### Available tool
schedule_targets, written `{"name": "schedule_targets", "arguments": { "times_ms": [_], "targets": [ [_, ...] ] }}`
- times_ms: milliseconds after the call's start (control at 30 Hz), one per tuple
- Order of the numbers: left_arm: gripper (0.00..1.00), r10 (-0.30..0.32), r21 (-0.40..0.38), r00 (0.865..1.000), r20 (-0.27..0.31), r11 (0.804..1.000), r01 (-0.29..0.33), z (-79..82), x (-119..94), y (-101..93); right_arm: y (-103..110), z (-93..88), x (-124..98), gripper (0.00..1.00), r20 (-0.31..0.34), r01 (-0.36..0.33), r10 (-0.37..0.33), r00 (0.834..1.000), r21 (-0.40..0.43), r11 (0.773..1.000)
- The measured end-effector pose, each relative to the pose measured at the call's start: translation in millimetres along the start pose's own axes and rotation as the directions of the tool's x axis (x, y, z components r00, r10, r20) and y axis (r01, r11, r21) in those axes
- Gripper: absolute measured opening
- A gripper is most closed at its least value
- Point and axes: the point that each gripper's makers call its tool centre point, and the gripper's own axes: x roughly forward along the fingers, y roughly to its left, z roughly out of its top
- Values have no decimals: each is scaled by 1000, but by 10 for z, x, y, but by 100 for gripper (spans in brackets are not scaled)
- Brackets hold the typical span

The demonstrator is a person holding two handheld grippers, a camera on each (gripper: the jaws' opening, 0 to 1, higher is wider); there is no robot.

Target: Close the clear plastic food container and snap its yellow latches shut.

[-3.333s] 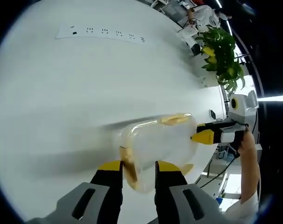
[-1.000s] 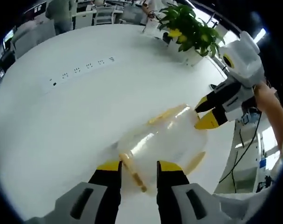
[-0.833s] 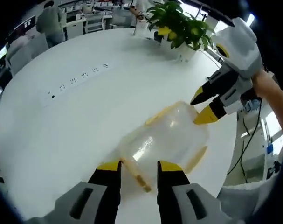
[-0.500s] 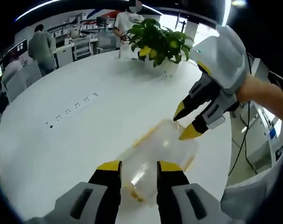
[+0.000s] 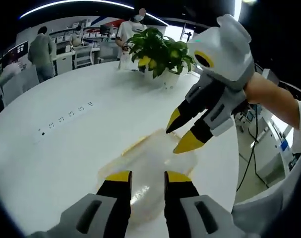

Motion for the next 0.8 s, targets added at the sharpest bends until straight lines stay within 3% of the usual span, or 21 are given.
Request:
{"name": "schedule_targets", "arguments": {
  "times_ms": [67,200,400,533,800],
  "targets": [
    [15,-21,-19,999,33,1000,21,28,19,-61,27,36,19,18,9,-7,7,1000,-2,1000],
    [12,-37,-20,999,32,999,38,-18,66,-126,67,118,87,10,27,-27,27,999,-4,1000],
    [7,-46,3,998,46,999,46,-64,116,-159,119,263,225,8,48,-59,59,997,-14,998],
    [4,-59,-42,996,65,997,62,-86,120,-153,184,314,273,8,56,-68,70,996,-31,997],
    [0,-83,-67,992,90,994,90,-112,115,-229,251,303,336,7,44,-79,81,996,-44,996]
  ]
}}
